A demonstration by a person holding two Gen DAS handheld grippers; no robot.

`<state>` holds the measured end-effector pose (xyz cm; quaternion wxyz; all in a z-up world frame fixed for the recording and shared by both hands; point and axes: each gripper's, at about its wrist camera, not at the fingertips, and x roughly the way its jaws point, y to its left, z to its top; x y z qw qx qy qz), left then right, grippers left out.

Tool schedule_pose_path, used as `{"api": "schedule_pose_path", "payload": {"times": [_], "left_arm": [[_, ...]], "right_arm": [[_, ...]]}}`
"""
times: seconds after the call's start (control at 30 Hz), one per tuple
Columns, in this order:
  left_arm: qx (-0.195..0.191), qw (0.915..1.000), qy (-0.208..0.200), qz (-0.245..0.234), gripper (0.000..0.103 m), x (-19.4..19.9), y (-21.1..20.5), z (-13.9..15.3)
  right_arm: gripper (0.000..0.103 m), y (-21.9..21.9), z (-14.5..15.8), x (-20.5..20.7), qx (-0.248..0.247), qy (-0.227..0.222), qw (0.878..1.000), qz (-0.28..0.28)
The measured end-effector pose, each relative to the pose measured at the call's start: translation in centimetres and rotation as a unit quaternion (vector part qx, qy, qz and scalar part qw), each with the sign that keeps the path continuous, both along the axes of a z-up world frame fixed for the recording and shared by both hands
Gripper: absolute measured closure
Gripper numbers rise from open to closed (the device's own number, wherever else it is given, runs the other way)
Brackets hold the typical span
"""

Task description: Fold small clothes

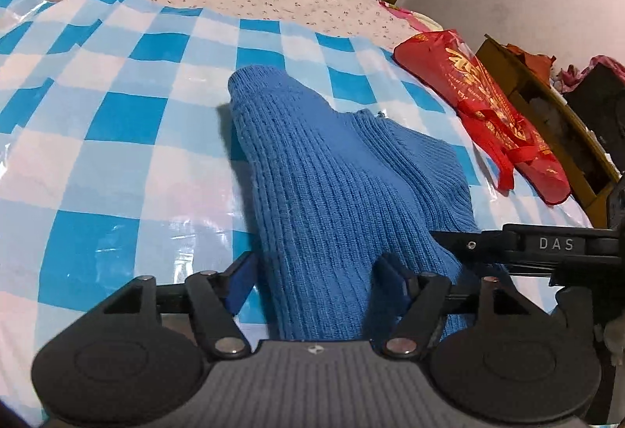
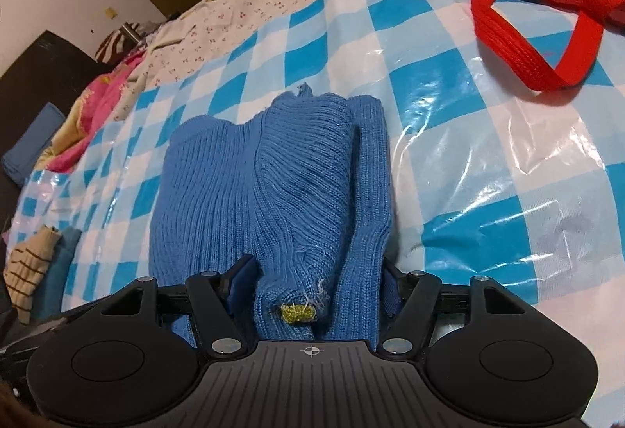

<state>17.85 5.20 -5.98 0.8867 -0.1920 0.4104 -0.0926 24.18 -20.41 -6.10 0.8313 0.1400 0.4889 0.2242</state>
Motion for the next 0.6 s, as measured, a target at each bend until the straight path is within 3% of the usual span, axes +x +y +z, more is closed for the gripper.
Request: {"api": "schedule_pose_path", "payload": {"times": [0.07,0.13,0.2,0.37,0.6], "left_arm": [[-0.002,1.0000,-0.003,-0.002,0.026,-0.2,0.0,-0.1],[-0.010,0.9999,-0.006,-0.007,0.036,-0.6,-0.1,-0.1],[-0.009,0.9999,-0.008,-0.012,0.038,-0.9,-0.4,0.0],[-0.009,0.9994,-0.009,-0.032,0.046,-2.3,0.1,0.7],[-0.005,0.9979,0.004,-0.064,0.047,-9.5,2.6,1.2]], "right_arm": [[0.039,-0.1,-0.1,-0.2,0.003,-0.002,1.000,-0.003],[0.043,0.1,-0.2,-0.5,0.002,-0.005,1.000,-0.003],[0.051,0.3,-0.4,-0.9,0.003,0.000,1.000,-0.003],[0.058,0.2,0.0,-2.5,0.003,0.010,1.000,-0.003],[0.061,0.9,0.3,-8.5,0.010,0.045,0.998,0.039]]}}
